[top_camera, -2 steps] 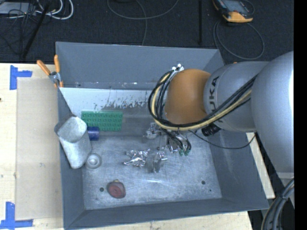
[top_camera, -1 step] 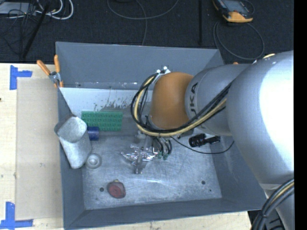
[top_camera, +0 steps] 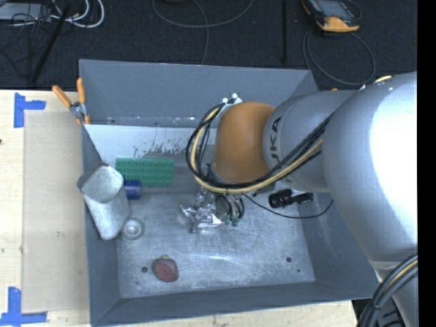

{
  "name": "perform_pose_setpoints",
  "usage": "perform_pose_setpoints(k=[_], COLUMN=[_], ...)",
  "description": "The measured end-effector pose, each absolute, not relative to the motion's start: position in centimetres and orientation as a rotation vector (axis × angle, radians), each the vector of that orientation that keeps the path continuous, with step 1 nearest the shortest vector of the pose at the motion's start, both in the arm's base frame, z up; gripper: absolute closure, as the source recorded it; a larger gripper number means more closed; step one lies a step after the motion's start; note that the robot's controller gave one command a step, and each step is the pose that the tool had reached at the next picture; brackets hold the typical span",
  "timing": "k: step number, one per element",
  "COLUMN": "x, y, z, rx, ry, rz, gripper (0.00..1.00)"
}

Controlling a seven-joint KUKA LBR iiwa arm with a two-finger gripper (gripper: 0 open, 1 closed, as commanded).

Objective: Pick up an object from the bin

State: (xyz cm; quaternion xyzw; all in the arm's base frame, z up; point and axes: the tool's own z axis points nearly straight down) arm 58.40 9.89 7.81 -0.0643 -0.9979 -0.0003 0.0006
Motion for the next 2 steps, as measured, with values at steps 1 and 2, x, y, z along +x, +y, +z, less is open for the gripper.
perform_pose_setpoints(k=[1, 2], x=[58.9, 58.3], y=[11.9, 11.7], z=[7.6, 27.9], rx=[0.004, 0.035], ry=[-3.152, -3.151], rz=[0.005, -0.002], gripper=[1.00, 1.00])
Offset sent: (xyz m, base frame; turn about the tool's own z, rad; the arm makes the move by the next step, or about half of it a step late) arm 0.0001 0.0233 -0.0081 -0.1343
